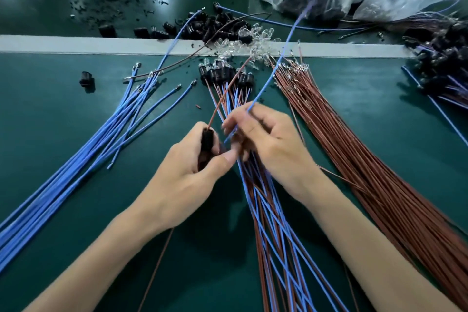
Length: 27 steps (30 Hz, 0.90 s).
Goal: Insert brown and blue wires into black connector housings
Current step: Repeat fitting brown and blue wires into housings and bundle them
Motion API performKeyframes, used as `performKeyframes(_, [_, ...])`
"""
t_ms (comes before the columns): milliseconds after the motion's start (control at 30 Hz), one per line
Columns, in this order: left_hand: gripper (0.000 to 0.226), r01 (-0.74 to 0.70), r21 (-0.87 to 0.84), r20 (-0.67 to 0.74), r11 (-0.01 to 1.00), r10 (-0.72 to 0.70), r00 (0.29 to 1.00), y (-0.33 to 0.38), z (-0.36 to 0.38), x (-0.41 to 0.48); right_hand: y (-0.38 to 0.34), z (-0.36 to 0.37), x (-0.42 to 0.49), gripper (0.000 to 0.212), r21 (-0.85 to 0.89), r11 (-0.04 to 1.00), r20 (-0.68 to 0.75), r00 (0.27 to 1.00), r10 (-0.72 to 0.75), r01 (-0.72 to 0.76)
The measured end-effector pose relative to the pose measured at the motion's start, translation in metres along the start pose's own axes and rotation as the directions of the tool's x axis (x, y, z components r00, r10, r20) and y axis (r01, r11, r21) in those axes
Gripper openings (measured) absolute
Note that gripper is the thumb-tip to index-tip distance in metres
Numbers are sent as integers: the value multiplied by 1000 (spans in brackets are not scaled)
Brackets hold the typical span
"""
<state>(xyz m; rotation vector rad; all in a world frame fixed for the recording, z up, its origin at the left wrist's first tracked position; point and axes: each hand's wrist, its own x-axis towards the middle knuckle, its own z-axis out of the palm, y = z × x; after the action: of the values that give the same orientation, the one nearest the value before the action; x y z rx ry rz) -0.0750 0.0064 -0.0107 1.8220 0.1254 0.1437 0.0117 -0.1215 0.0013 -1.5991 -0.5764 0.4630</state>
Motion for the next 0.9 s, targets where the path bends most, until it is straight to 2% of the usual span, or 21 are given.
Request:
performKeyframes(100, [32,24,-103,12,994,-23,1000,-1,-1,-1,-8,-15,5,26,301,953,-175,984,22,33])
performKeyframes(167, [30,11,-69,-7,998,-11,1000,-2,-1,0,-9,-24,6,20,369,924,-219,975,-20,102])
performKeyframes(267, [27,-28,32,-2,999,28,1000,-3,1,1,-8,-28,5,8,335,924,-208,971,-116,183])
performKeyframes(433, [20,-47,-13,38,999,47,998,-3,4,1,-11,-30,4,11,302,913,-257,946,-199,274])
performKeyframes(700, [23,-48,4,70,999,48,996,-4,5,0,-10,-23,3,10,274,930,-226,956,-185,244])
performKeyframes(900, [21,-75,116,74,990,67,995,-4,3,0,-10,-22,2,9,259,938,-238,957,-168,229])
